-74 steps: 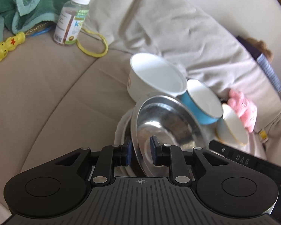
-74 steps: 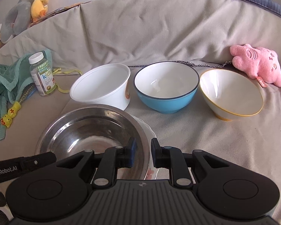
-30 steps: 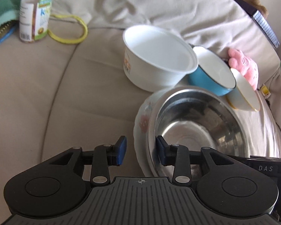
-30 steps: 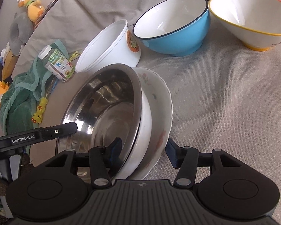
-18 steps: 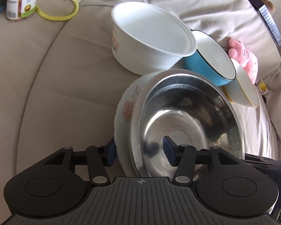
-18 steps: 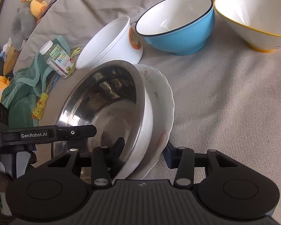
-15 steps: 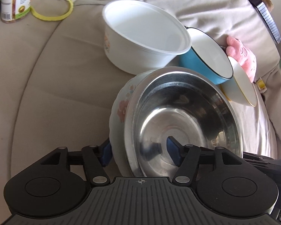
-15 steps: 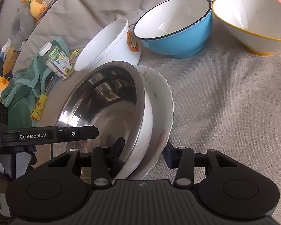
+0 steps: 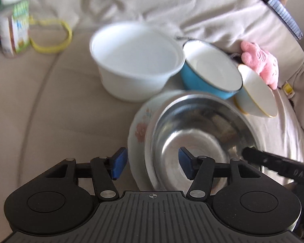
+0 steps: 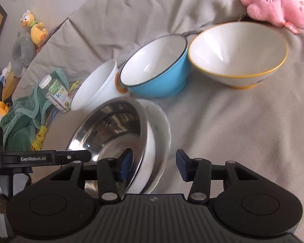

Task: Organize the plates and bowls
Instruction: 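Lower the steel bowl onto the floral plate and open both tools, then close both tools on the rim of the yellow-rimmed white bowl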

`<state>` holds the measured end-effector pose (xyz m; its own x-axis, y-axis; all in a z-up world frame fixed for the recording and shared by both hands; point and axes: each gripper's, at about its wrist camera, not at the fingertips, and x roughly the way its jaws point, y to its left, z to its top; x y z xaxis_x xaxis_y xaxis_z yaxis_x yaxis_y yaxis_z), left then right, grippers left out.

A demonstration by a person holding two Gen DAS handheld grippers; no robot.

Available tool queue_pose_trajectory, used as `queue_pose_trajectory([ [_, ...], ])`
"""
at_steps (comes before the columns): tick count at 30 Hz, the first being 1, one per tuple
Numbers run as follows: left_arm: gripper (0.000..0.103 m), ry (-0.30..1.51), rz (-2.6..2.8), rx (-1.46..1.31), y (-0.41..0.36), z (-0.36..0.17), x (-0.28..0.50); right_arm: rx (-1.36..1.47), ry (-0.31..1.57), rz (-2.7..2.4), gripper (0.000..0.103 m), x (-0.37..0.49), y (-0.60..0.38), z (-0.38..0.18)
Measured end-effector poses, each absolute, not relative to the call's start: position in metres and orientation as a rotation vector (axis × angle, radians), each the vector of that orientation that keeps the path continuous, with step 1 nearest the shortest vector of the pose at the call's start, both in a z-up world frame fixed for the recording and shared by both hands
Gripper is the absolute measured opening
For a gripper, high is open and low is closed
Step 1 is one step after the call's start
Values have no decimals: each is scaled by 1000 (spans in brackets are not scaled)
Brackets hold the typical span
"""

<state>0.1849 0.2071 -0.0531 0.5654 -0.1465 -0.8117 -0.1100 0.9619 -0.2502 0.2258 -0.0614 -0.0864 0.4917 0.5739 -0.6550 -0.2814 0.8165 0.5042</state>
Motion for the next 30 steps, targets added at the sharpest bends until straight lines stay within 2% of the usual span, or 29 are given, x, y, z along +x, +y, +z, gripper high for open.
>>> queue_pose_trajectory([
  [1,60,938,2,-254,203,-41,183,358,897,528,54,226,-69,-82],
  [4,60,824,5,-220,185,-8,186,368,812,475,54,225,-96,-68],
  [7,60,820,-114,-277,156,7,213,364,709,382,54,227,-128,-56],
  [12,60,962,-244,-469,92,-17,278,417,691,270,54,261,-176,-55],
  [20,60,1064,-113,-423,30,-70,337,373,792,246,51,350,-201,-82],
  [22,59,1061,-101,-390,21,-77,348,390,803,260,46,368,-198,-93],
  [23,51,1057,-98,-378,17,-78,350,408,807,272,46,376,-197,-98],
  [24,52,1050,-91,-349,11,-78,354,431,817,279,44,385,-195,-104],
  [26,58,1040,-74,-283,0,-75,360,480,850,310,34,401,-192,-116],
  [28,58,1034,-53,-238,-5,-74,364,516,892,347,21,413,-187,-127],
  [30,58,1046,-43,-256,-3,-74,364,502,904,347,18,413,-184,-130],
])
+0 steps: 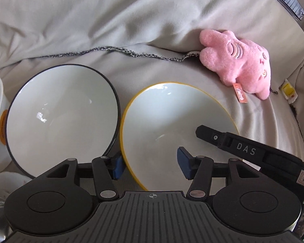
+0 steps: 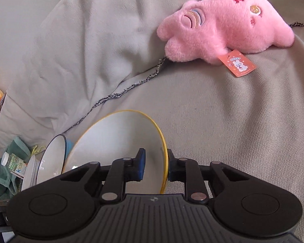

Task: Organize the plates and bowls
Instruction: 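Close both tools on the rim of the yellow-rimmed white bowl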

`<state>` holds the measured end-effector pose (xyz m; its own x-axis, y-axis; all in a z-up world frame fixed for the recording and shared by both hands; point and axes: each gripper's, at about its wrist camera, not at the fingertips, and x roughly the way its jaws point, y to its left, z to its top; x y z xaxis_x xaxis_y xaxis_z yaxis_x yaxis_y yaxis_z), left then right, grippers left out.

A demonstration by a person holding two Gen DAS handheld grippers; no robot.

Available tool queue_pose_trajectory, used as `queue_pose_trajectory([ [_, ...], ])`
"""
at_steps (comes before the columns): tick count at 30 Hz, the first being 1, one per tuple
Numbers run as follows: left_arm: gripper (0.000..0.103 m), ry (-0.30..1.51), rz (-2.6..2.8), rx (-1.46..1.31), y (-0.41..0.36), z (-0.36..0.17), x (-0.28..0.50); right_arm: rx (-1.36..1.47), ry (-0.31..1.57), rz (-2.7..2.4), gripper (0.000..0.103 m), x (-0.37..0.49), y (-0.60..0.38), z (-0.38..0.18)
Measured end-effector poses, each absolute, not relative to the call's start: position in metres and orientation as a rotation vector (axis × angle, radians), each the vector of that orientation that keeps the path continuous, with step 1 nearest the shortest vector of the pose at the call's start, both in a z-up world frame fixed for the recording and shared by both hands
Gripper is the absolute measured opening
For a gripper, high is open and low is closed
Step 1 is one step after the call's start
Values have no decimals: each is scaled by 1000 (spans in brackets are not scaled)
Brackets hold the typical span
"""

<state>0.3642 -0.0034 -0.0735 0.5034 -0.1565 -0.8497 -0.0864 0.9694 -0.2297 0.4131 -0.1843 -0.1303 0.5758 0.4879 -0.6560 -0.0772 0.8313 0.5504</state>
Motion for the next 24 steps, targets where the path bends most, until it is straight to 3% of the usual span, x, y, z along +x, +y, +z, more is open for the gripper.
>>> queue_pose_trajectory([
  [10,55,1113,-144,-335,-4,-82,299,415,883,333,16,337,-198,-116],
  [19,55,972,-128,-305,-18,-90,205,409,857,352,17,262,-206,-127],
  [24,39,967,-72,-322,-12,-90,202,416,831,375,17,258,-206,-127],
])
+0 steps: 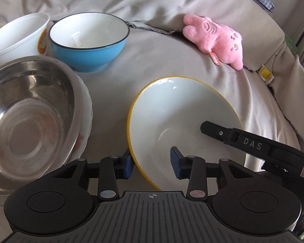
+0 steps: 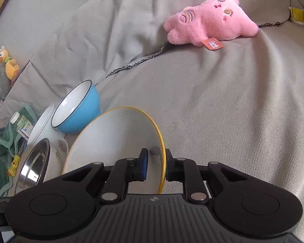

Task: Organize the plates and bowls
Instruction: 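Close both tools on the rim of the yellow-rimmed white bowl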

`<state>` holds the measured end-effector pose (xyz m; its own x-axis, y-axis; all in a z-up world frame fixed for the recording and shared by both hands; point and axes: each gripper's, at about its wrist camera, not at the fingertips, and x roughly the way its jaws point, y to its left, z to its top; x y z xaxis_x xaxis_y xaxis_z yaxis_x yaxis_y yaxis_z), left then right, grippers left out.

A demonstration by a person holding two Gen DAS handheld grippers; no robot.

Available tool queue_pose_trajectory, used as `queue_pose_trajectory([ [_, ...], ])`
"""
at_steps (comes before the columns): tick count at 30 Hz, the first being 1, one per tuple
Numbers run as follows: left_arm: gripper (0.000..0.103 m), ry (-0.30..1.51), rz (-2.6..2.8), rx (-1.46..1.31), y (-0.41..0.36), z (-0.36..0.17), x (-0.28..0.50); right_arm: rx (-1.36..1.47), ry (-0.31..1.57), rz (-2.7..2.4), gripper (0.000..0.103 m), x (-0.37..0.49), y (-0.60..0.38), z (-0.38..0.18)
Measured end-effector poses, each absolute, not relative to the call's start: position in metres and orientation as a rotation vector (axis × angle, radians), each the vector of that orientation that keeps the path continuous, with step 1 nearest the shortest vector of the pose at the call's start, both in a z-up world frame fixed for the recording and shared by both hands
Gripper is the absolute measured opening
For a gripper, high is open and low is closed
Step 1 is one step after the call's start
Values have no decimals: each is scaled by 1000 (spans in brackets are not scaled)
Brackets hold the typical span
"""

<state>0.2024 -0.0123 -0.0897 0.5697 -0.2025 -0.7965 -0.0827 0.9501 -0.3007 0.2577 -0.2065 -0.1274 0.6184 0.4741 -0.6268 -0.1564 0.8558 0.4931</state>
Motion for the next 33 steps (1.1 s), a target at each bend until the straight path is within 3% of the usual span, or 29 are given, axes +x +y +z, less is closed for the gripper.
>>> queue_pose_trajectory([
  [13,35,965,-13,-311,-13,-89,207,422,820,393,18,254,-205,-131],
  [17,27,966,14,-311,-10,-89,207,417,819,407,18,254,-205,-132],
  [33,25,1026,21,-296,-14,-94,212,385,824,403,18,254,-200,-133],
])
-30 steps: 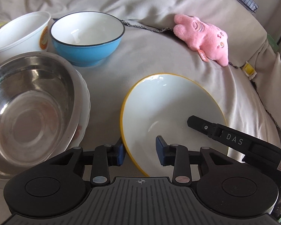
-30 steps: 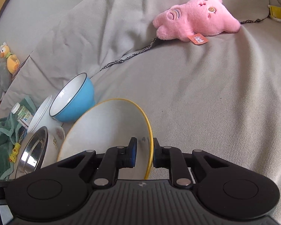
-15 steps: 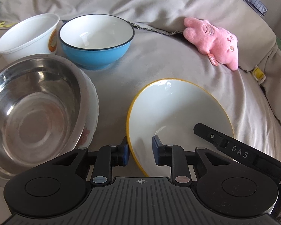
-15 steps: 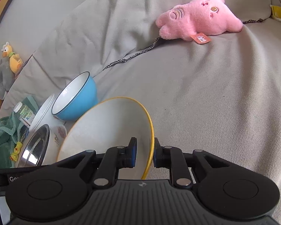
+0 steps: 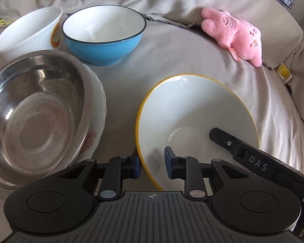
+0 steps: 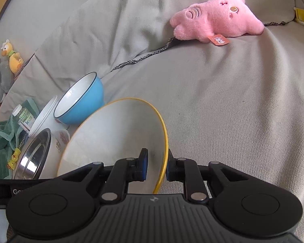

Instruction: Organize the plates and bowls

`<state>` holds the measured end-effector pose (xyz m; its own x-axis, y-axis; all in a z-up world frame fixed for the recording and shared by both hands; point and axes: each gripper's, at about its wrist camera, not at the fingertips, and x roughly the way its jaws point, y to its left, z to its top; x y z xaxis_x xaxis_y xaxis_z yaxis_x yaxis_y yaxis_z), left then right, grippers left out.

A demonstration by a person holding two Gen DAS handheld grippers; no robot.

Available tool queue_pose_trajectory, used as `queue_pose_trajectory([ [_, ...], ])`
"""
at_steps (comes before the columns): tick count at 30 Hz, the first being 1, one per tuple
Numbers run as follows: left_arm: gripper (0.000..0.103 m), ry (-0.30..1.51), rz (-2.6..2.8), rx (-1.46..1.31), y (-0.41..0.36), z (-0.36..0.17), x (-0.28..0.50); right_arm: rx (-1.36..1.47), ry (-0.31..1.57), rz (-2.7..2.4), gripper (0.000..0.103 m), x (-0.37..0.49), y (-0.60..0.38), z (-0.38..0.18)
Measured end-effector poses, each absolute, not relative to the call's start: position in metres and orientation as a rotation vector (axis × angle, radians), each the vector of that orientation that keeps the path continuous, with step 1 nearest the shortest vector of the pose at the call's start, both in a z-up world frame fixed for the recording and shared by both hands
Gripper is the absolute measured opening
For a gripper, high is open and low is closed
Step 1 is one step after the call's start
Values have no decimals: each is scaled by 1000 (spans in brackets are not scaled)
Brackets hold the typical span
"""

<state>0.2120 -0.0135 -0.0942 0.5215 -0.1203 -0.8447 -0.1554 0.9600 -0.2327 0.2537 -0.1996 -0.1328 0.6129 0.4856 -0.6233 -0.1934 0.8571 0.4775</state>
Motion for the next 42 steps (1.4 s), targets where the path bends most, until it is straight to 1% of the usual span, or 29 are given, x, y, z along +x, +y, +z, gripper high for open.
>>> queue_pose_trajectory([
  [1,22,1022,23,-294,-13,-93,212,383,824,400,18,254,-199,-133],
  [2,22,1017,22,-299,-13,-92,211,380,824,397,18,254,-199,-133],
  [6,22,1003,14,-298,-10,-84,210,371,821,392,18,253,-198,-134],
  [10,22,990,-13,-355,2,-74,204,374,820,388,18,251,-198,-133],
  [14,26,956,-51,-377,16,-58,197,349,800,380,20,248,-199,-121],
  [22,26,855,-170,-390,39,-23,200,333,786,321,20,257,-205,-96],
  [29,26,832,-201,-401,71,-13,210,303,761,305,22,254,-207,-70],
  [30,26,830,-210,-386,77,-12,214,290,754,303,24,254,-206,-66],
  [32,26,827,-224,-333,88,-9,224,259,742,303,33,256,-199,-56],
  [33,26,826,-220,-315,96,-8,230,243,740,301,40,257,-195,-52],
  [34,26,830,-207,-310,104,-7,237,223,742,296,44,259,-190,-50],
  [38,26,859,-191,-352,140,-3,280,116,764,275,48,273,-163,-47],
  [40,26,898,-203,-361,151,-5,310,110,814,275,50,289,-153,-50],
  [42,26,946,-204,-354,157,-9,338,105,890,262,51,305,-143,-54],
])
